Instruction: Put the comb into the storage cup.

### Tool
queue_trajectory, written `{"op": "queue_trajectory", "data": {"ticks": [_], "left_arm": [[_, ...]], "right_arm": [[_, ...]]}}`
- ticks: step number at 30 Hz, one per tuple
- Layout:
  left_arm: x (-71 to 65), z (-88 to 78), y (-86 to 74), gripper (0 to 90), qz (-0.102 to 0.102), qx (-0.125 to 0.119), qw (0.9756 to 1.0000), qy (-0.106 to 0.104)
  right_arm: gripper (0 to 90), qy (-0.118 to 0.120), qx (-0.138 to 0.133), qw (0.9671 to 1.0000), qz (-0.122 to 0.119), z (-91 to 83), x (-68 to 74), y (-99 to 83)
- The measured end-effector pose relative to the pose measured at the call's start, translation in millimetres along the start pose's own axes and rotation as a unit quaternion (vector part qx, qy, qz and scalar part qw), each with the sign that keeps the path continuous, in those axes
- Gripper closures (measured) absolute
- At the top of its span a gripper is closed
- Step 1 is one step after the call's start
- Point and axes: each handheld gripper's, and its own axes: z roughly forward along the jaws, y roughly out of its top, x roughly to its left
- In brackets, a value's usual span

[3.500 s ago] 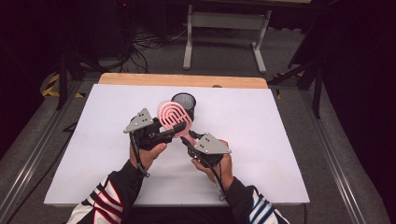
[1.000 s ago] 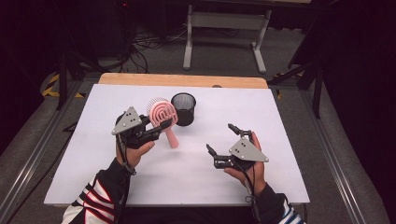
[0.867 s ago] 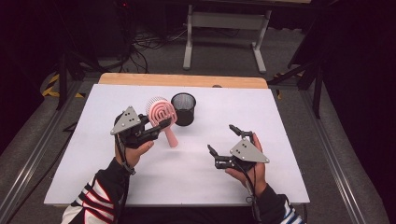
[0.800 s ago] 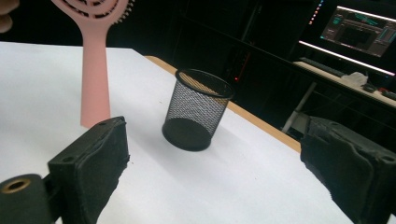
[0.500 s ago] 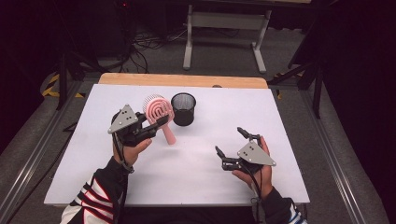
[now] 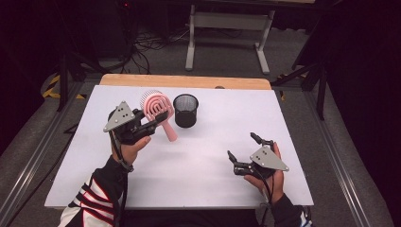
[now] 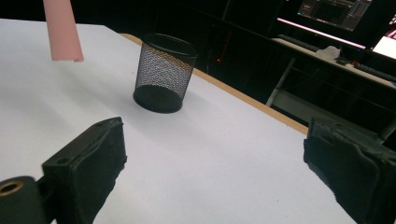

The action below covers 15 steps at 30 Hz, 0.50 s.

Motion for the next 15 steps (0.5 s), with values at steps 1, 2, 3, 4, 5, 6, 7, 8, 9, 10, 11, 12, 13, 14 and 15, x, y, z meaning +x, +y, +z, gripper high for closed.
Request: {"op": "queue_trajectory", "data": {"ticks": [1,2,3,4,5,6,7,8,9,10,11,12,13,14,15], "left_arm": [[0.9,-0.8,1.5,63.3,0.001,0.001,1.0,0.001],[1.6,-1.3,2.6,63.3,0.002,0.001,1.0,0.003],[2.5,-2.1,4.8,63.3,0.002,0.0,1.0,0.003],[3.1,-2.4,6.0,63.3,0.003,-0.001,1.0,0.004],[3.8,-2.9,7.7,63.3,0.005,-0.001,1.0,0.005],[4.4,-3.1,9.2,63.3,0.004,-0.003,1.0,0.004],[5.1,-3.4,11.3,63.3,0.004,-0.003,1.0,0.005],[5.8,-3.6,12.7,63.3,0.008,-0.003,0.9999,0.006],[6.3,-3.3,13.9,63.3,0.008,-0.005,0.9999,0.007],[6.7,-3.3,15.7,63.3,0.007,-0.005,0.9999,0.007],[7.3,-2.9,17.6,63.3,0.008,-0.005,0.9999,0.007],[7.8,-2.4,19.5,63.3,0.009,-0.006,0.9999,0.008],[8.2,-2.0,21.5,63.3,0.01,-0.006,0.9999,0.009],[8.6,-0.9,23.9,63.3,0.012,-0.008,0.9999,0.009],[8.7,-0.1,25.3,63.3,0.013,-0.009,0.9998,0.01]], "right_arm": [[6.7,0.0,0.002,1.0,-0.002,-1.2,-0.1,-1.3],[6.7,0.001,0.002,1.0,-0.002,-2.3,-0.1,-2.3],[6.7,0.001,0.002,1.0,-0.002,-3.1,-0.2,-3.0],[6.7,0.001,0.003,1.0,-0.002,-4.8,-0.7,-4.2],[6.6,0.001,0.002,1.0,0.0,-5.5,-1.0,-4.9],[6.6,0.001,0.002,1.0,0.002,-6.3,-1.4,-5.9],[6.2,0.002,0.003,1.0,0.003,-6.8,-1.8,-7.0],[6.1,0.002,0.006,1.0,0.002,-7.1,-1.7,-8.2],[6.1,0.001,0.006,1.0,0.001,-7.2,-1.8,-8.9],[6.1,0.002,0.007,1.0,0.001,-7.3,-1.8,-9.4],[6.0,0.003,0.008,1.0,0.001,-7.7,-1.8,-9.9],[5.7,0.003,0.006,1.0,0.003,-8.0,-1.4,-10.5],[5.6,0.005,0.006,1.0,0.002,-8.2,-1.0,-11.1],[5.6,0.005,0.007,1.0,0.0,-8.5,-0.2,-11.7],[5.6,0.007,0.008,0.9999,-0.003,-8.8,0.7,-12.5]]}}
